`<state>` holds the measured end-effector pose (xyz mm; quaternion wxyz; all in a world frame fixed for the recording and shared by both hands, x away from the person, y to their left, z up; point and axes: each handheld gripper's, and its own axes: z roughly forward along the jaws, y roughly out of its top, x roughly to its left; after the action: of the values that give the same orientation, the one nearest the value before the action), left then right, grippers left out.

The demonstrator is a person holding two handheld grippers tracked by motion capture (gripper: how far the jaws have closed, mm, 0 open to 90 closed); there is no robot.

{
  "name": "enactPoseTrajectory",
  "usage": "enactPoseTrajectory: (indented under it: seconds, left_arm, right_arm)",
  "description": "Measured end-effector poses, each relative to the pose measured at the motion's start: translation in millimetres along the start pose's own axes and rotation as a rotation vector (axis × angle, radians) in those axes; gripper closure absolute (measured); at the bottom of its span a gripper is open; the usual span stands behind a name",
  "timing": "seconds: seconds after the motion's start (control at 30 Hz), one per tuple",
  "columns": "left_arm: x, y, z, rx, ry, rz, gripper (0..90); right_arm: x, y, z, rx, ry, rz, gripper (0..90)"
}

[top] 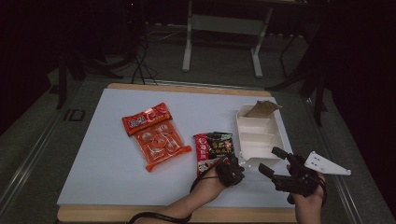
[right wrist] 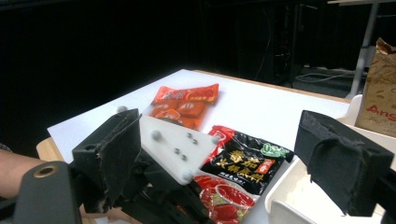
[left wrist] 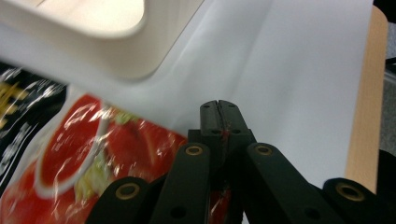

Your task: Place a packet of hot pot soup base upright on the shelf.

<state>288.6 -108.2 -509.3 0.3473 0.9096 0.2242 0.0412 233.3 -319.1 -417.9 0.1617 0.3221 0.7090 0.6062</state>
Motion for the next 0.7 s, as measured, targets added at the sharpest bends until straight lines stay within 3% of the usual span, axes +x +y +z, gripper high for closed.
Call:
enactPoseTrajectory:
  seconds: [0.03,0.17,0.33,0.4,0.7]
  left_arm:
    - [-0.9,-1.6,-2.1,0.009,0.000,0.021,90.0]
    - [-2.8,-5.8,-6.7,0.024,-0.003,0.027,90.0]
    - [2.9,-10.2,-15.7,-0.036,-0.024,-0.036,90.0]
    - [6.9,-12.4,-22.8,-0.053,-0.009,-0.050,90.0]
    - [44.8,-23.9,-66.5,-0.145,0.030,-0.140,90.0]
  right_arm:
    - [0.0,0.0,-0.2,-0.001,0.000,0.002,14.5]
    - [-0.1,0.2,0.1,0.000,-0.003,0.001,14.5]
    - [1.7,0.2,2.6,0.009,0.003,0.001,14.5]
    - [2.1,-0.3,3.5,0.009,0.007,-0.006,14.5]
    - [2.1,-1.9,6.2,0.016,0.007,-0.014,15.0]
